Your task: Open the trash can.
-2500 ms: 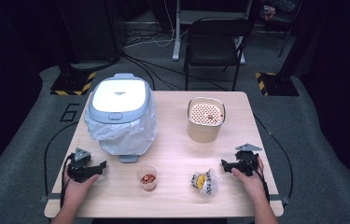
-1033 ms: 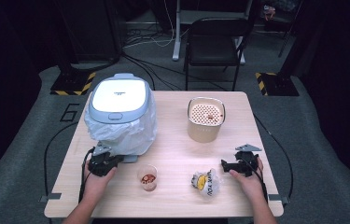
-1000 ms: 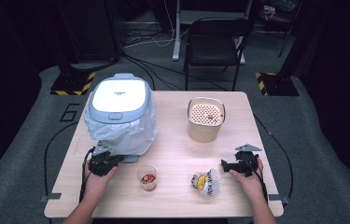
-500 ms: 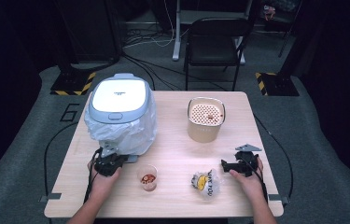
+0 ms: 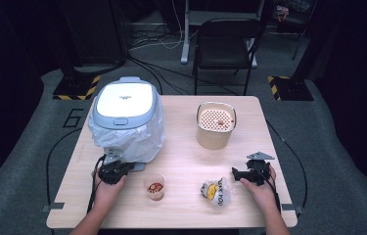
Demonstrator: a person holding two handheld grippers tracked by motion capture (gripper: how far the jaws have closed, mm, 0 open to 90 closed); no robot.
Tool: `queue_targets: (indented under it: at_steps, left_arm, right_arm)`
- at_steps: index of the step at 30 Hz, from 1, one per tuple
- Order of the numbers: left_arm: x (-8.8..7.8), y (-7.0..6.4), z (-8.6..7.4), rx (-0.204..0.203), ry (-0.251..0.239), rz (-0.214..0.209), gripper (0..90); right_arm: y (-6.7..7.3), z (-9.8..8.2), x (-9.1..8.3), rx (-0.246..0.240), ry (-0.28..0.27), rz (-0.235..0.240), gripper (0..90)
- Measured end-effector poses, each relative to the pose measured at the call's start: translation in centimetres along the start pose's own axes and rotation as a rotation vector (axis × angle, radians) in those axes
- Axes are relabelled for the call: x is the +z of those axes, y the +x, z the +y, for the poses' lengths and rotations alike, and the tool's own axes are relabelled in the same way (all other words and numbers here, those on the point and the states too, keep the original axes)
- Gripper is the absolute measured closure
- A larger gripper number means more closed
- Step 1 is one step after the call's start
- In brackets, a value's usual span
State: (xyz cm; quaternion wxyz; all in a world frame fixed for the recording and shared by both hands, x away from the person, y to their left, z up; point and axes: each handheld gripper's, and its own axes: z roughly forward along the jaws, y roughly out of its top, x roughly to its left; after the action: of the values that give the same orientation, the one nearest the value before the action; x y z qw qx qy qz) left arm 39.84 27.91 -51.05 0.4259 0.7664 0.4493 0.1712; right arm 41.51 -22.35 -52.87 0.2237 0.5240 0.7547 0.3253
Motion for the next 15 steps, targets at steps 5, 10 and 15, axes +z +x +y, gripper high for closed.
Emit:
queue_targets:
  at_steps: [5,10,15]
  left_arm:
    - [0.12,0.07,-0.12,0.013,0.001,-0.009,90.0]
    - [0.46,-0.05,-0.22,-0.009,-0.010,-0.029,90.0]
    - [0.97,-0.54,-0.51,-0.031,-0.001,-0.007,90.0]
  right_arm:
    - [0.07,0.00,-0.01,-0.001,-0.009,0.001,6.6]
    - [0.10,0.00,-0.02,0.001,-0.008,0.001,6.8]
    - [0.06,0.00,-0.02,-0.007,-0.011,0.005,7.4]
